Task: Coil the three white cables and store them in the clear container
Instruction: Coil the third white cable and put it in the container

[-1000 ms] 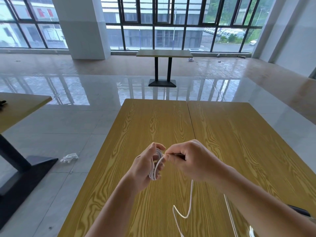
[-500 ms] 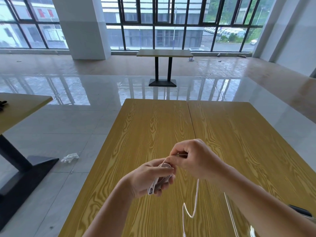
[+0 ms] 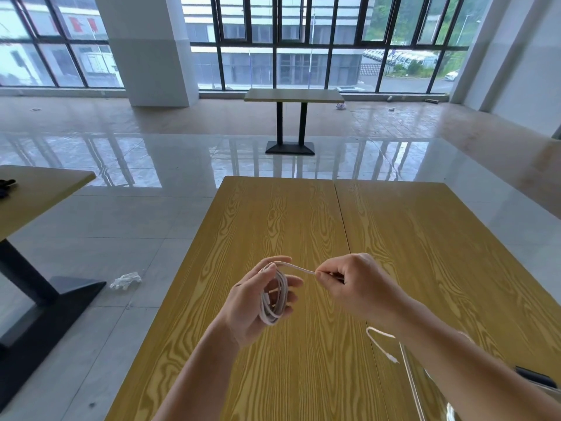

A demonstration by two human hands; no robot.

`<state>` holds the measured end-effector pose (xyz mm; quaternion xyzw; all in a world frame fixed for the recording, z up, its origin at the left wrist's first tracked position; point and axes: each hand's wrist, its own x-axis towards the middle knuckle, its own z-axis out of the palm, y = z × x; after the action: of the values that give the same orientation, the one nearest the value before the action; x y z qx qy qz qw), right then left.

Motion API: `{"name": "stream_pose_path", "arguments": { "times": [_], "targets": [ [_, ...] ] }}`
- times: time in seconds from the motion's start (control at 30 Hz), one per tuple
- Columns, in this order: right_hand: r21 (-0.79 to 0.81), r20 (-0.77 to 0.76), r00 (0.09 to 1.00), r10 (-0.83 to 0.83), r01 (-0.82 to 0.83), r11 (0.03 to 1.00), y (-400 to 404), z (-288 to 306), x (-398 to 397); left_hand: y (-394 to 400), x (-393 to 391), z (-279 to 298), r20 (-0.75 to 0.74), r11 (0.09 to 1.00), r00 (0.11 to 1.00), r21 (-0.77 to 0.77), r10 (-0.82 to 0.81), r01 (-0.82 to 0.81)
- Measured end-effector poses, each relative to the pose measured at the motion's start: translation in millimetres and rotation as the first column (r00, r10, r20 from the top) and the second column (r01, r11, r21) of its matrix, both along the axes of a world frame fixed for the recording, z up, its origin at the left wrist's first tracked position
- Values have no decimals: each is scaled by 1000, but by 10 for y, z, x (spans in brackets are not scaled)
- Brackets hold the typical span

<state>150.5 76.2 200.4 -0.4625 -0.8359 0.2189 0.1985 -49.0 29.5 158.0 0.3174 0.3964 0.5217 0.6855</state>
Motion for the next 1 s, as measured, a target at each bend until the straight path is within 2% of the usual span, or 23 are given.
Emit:
{"name": "stream_pose_path", "arguments": {
  "times": [0.2, 0.33, 0.5, 0.6, 0.7, 0.83, 1.0],
  "targets": [
    [-4, 94, 996, -11, 12, 1000, -21, -35, -75, 32, 202, 4, 161, 987, 974, -40, 159, -155],
    [-26, 102, 995, 21, -18, 999, -71, -57, -128, 36, 300, 40, 390, 970, 888, -115, 244, -216],
    [-106, 112, 986, 126, -114, 988, -154, -96, -130, 105, 214, -27, 488, 929, 791, -207, 369, -306],
    [-144, 135, 974, 181, -162, 976, -201, -58, -110, 175, 75, -72, 457, 871, 743, -298, 490, -391],
    [-165, 165, 950, 265, -239, 957, -274, 31, -128, 239, -64, -134, 361, 818, 739, -336, 569, -466],
    [-183, 174, 921, 349, -318, 930, -347, 146, -153, 218, -65, -139, 199, 808, 797, -316, 570, -498],
    [-164, 129, 908, 399, -377, 911, -383, 251, -163, 189, -10, -142, 36, 839, 864, -264, 502, -476]
  ]
}}
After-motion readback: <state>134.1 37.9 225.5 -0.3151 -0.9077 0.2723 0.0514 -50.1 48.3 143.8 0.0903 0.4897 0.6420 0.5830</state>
